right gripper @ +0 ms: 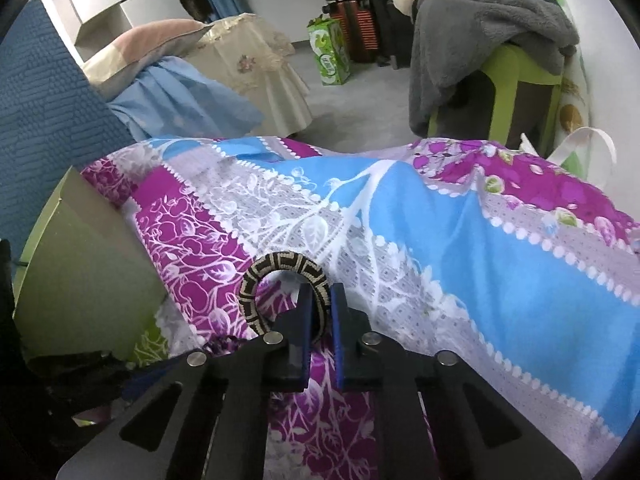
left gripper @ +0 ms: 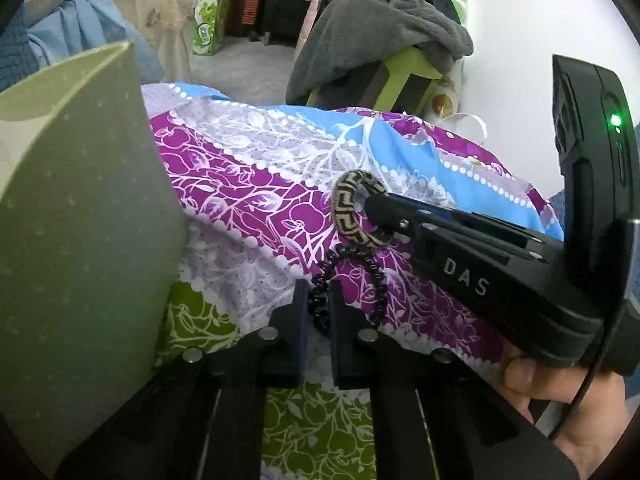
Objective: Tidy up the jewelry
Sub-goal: 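Close the left tool on the black coiled hair tie while the right tool grasps the brown patterned ring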
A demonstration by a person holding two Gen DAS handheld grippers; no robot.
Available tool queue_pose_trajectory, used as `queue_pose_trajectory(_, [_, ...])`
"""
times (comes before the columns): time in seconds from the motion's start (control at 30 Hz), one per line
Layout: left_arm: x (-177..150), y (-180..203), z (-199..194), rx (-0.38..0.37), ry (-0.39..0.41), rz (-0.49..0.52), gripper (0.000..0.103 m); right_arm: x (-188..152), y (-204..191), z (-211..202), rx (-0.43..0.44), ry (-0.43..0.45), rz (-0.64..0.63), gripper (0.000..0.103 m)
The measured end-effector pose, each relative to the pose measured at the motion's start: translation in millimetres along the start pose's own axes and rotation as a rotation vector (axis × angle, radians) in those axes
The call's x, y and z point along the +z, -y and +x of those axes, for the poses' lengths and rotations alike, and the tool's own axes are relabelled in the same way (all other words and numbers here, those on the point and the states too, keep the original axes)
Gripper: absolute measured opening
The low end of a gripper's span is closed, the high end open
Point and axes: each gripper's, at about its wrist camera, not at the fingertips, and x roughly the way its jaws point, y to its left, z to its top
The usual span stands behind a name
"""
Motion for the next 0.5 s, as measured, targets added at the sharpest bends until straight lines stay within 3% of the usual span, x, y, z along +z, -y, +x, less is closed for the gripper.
queue_pose_trajectory(0.5, [-10.3, 7.7, -39.3, -0.058, 0.007, 0.047, 0.009, -46.7, -1.8, -63.0, -0.161, 0.021, 0.154, 0.006])
